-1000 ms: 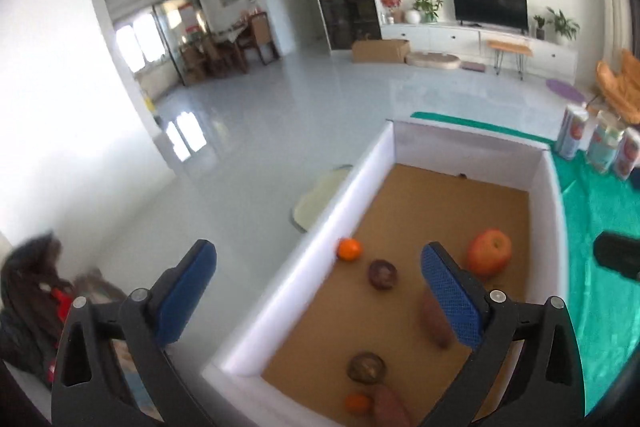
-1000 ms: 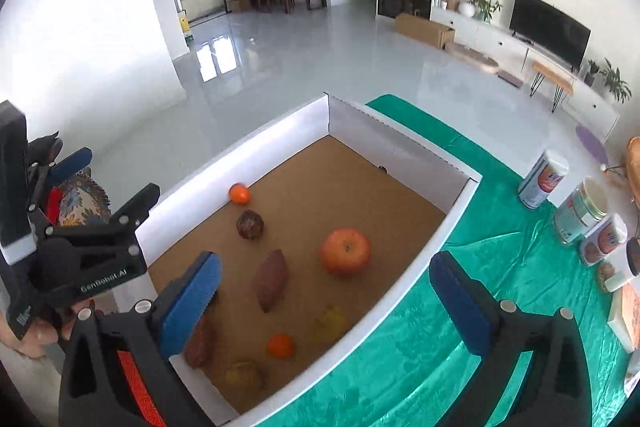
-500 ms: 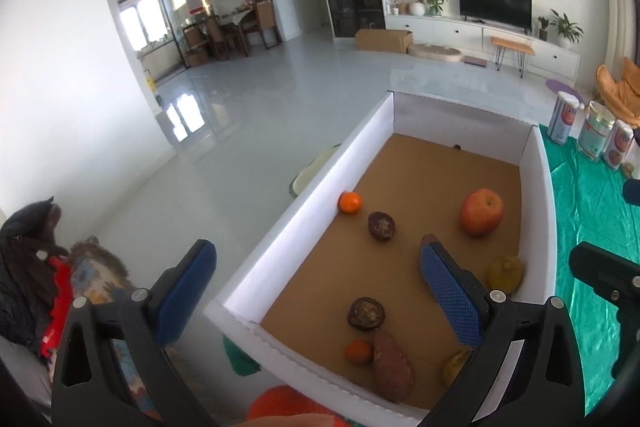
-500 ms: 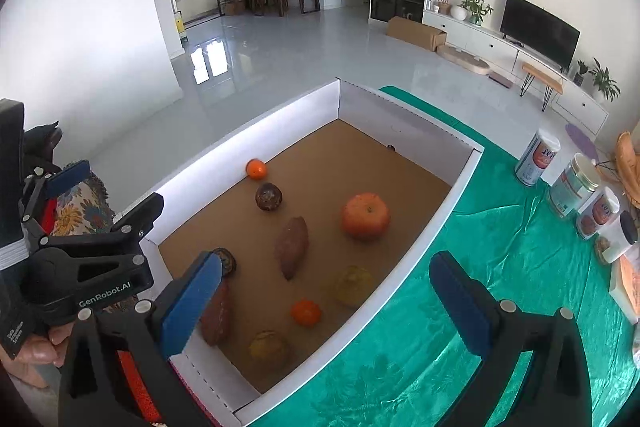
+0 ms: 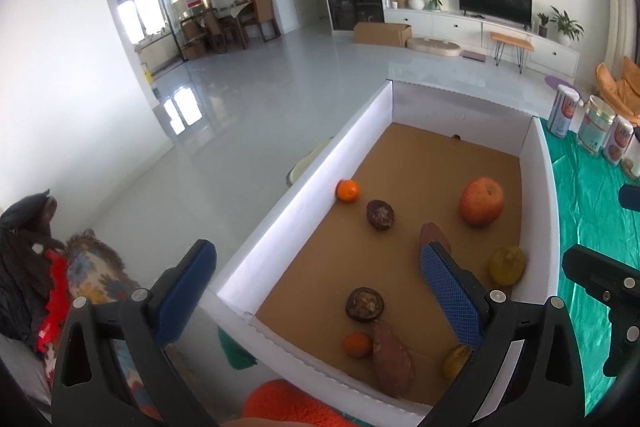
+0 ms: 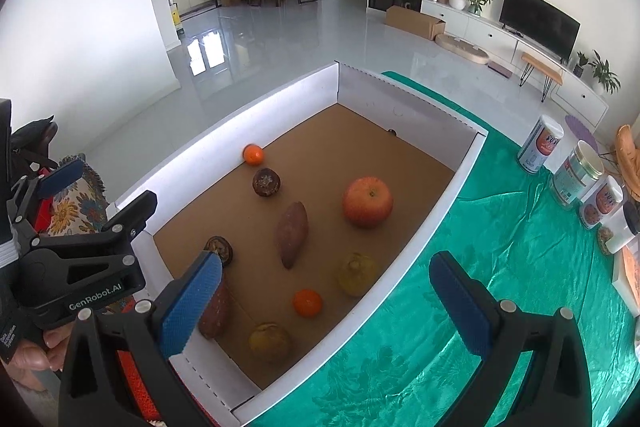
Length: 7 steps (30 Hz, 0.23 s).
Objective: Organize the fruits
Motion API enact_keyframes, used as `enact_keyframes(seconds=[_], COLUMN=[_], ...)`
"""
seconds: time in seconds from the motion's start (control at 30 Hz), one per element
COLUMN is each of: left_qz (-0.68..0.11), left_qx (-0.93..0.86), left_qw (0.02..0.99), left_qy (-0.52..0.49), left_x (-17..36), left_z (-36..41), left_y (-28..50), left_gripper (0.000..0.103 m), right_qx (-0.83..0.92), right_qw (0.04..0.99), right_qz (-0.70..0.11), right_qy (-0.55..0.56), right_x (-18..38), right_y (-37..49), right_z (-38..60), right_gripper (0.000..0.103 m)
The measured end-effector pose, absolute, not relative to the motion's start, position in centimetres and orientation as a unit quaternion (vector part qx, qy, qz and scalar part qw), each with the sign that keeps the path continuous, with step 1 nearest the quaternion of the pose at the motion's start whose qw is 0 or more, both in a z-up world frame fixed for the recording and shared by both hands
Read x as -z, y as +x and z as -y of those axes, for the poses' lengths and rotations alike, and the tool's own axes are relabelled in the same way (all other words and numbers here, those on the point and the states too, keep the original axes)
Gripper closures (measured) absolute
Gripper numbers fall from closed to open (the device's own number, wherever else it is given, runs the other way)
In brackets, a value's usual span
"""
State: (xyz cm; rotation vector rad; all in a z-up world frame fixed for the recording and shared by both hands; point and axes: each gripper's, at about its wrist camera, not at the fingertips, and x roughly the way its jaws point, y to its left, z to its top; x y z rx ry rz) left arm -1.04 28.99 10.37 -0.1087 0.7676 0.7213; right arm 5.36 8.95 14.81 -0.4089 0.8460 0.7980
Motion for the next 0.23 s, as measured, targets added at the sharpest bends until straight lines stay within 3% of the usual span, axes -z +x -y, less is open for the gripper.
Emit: enact_keyframes(seconds=[0.23], left_qz=[-0.364], left_qx=[-0.339], left_qw=[0.865], left_qy=[-0.066], left_x=[-10.13], left_z=[-29.16], left_y=[-1.22], left_gripper=[0.001], right_qx=[-0.378], right_qw=[0.812], right_qz=[-0.4], right_qy=[-0.194], right_x=[-14.39], right_y=[5.39], right_z=[-9.5], right_gripper=[0.0])
